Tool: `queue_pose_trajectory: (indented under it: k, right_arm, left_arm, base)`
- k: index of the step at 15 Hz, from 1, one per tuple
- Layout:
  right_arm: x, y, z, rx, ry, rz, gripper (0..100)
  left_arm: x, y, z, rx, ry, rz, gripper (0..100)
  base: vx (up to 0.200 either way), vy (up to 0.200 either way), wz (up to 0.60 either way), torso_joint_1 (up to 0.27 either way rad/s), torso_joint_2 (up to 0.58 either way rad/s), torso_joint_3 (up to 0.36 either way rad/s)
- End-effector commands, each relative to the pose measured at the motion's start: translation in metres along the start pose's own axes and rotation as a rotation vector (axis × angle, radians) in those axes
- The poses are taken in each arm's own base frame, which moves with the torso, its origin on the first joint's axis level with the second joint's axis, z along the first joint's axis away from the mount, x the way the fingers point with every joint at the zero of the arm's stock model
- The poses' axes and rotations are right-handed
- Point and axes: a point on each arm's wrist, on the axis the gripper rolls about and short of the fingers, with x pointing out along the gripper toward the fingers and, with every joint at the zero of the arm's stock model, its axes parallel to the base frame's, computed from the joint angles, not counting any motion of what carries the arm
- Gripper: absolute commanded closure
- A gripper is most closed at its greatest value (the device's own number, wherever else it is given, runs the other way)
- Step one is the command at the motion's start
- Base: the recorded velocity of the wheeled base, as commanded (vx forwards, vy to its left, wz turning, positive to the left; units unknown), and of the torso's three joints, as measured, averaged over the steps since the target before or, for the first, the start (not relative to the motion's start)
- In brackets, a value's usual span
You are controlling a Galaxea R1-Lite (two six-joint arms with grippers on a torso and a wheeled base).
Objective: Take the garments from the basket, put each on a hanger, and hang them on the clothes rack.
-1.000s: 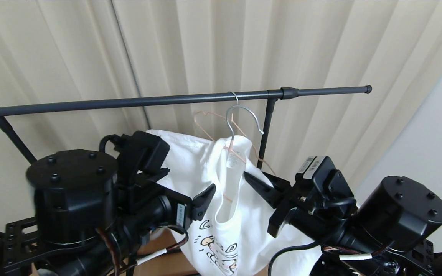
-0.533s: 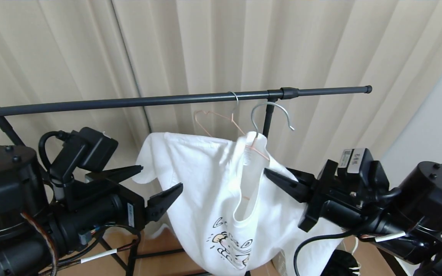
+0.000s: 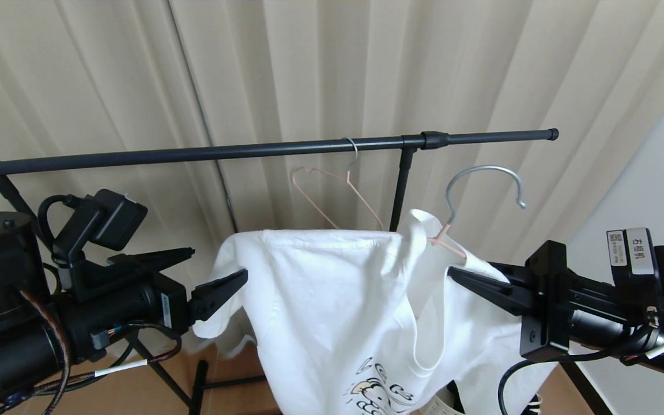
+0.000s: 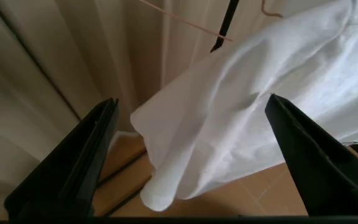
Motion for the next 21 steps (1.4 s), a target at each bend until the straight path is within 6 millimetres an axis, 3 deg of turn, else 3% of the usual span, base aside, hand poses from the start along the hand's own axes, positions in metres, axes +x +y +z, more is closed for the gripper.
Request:
queue_pose_trajectory:
  k: [1,3,4,11,21]
  right_arm:
    - [-0.006,-0.002,0.001,-0.003,0.001,-0.005,100]
    - [-0.007,-0.002,0.0,-0.001,0.003,0.003,100]
    - [-0.007,-0.003,0.0,-0.001,0.003,0.003,100]
    - [-0.006,-0.004,-0.003,0.005,0.01,0.001,100]
    - [-0.012,-0.014,-0.002,0.063,0.007,-0.049,100]
  left_arm:
    - [0.011,0.007,-0.006,-0.014,0.041,0.024,0]
    - [0.019,0.011,-0.015,-0.023,0.087,0.04,0]
    - [0.019,0.011,-0.016,-0.024,0.087,0.042,100]
    - [0.015,0.011,-0.018,-0.059,0.089,0.061,100]
    - [0.005,0.034,-0.036,-0.134,0.145,0.204,100]
  base:
    - [0.0,0.0,0.0,0.0,0.0,0.0]
    - [0.0,0.0,0.0,0.0,0.0,0.0]
    - [0.0,0.0,0.0,0.0,0.0,0.0]
    - [0.0,0.0,0.0,0.0,0.0,0.0]
    - [0.0,0.0,0.0,0.0,0.0,0.0]
